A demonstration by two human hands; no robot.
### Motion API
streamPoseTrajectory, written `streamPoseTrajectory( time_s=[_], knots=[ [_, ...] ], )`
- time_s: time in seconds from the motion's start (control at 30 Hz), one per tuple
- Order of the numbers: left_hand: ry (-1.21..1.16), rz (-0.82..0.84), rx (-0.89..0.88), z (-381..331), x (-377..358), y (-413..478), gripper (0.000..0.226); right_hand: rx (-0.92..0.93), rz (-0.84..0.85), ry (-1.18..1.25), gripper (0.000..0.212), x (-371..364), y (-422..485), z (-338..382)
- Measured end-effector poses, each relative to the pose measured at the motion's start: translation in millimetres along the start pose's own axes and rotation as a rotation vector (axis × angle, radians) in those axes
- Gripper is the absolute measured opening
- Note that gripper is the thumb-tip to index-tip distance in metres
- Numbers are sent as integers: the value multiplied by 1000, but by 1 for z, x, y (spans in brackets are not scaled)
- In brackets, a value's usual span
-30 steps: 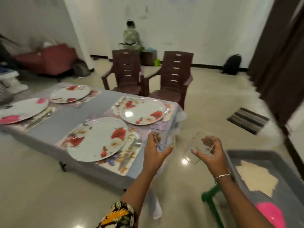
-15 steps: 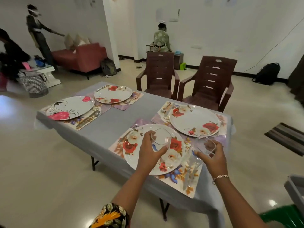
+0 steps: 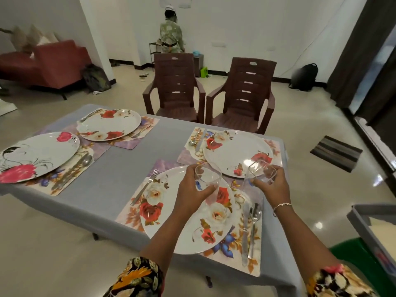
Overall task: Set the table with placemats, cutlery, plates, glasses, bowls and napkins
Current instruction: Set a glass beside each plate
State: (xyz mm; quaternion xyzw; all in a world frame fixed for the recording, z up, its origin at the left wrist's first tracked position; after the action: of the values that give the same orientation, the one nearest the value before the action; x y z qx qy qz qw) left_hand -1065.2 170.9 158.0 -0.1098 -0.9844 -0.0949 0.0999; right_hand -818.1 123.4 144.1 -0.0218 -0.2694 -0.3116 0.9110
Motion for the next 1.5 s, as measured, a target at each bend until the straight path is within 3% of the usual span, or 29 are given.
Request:
streamPoseTrajectory(
  time_s=[0.57, 1.0, 1.17, 1.37, 1.5],
  knots=[
    [-17, 94, 34, 26, -10, 58, 57, -118, 0, -139, 69, -52, 37, -23],
    [-51, 126, 56, 33, -7, 68, 62, -161, -1, -115, 74, -61, 35, -35],
    [-34, 121, 69, 37, 1, 68, 57, -48, -70, -126, 83, -55, 32, -27],
    [-41, 70, 74, 47, 31, 64, 60, 255, -334, -258, 65, -51, 7, 26],
    [-40, 40, 75, 55, 67, 62, 61, 303, -414, -344, 58, -71, -2, 52]
  ],
)
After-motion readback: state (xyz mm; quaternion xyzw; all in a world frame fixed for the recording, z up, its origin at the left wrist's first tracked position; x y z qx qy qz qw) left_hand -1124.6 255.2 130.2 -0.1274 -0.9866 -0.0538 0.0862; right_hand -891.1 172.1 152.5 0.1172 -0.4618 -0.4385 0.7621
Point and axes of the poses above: each hand's wrist, its own y-axis towards the middle knuckle, its own x-axis out of the back of the hand, z = x × y, the point moved 7 cm from there along y, towards the middle knuckle, and after that the axes turned 10 degrees about -y, right-handed, at the moved point
